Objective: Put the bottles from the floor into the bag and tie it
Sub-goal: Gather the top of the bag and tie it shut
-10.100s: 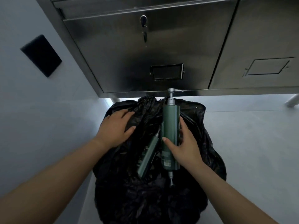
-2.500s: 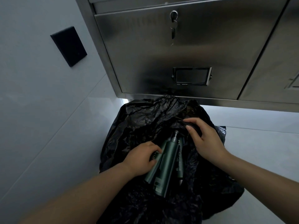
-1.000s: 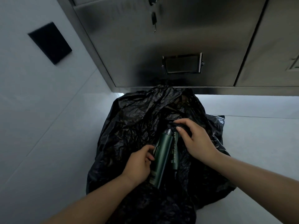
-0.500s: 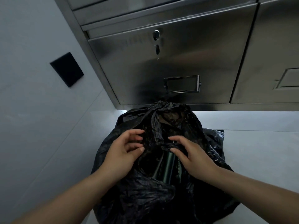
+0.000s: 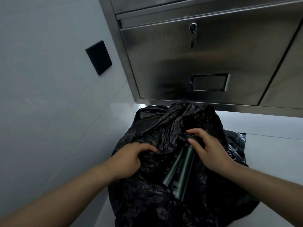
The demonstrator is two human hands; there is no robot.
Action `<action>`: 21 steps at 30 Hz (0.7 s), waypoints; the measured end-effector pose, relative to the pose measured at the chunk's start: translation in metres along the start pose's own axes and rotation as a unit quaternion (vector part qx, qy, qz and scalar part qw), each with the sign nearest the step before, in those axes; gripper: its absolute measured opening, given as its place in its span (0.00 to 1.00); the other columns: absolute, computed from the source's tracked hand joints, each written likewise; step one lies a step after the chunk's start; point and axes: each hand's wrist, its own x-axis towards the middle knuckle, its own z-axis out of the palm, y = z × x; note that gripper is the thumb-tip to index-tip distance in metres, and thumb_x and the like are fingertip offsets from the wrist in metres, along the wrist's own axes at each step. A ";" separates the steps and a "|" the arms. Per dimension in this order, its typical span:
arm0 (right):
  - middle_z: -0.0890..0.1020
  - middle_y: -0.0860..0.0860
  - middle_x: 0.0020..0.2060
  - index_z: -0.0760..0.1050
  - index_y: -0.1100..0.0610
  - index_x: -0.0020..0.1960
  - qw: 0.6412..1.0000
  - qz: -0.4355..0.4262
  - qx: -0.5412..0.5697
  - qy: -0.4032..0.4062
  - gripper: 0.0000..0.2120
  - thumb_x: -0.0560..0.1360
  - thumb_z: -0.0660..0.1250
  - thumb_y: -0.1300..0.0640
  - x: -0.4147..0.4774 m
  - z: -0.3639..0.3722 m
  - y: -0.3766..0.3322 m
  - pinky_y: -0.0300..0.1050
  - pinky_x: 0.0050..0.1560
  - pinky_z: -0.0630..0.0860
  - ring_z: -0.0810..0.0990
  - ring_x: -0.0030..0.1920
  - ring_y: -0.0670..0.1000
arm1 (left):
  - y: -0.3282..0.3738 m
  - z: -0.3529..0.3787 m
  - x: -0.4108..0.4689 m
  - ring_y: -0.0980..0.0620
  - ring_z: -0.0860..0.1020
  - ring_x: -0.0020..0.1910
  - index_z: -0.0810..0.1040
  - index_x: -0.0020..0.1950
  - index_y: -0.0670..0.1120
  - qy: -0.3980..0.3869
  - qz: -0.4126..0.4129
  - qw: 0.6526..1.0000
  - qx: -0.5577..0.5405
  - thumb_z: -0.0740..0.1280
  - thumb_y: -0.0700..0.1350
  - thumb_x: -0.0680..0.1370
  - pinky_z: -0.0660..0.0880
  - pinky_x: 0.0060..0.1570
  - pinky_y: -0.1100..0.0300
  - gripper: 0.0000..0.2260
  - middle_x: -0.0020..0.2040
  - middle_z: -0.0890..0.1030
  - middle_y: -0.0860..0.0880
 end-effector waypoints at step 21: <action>0.78 0.35 0.48 0.71 0.45 0.55 0.998 0.004 -0.020 0.056 0.10 0.76 0.64 0.56 -0.021 -0.044 0.001 0.23 0.48 0.67 0.75 0.51 0.32 | 0.045 0.079 0.054 0.54 0.73 0.56 0.72 0.62 0.53 0.012 0.033 0.999 0.011 0.72 0.57 0.68 0.72 0.57 0.61 0.24 0.57 0.71 0.52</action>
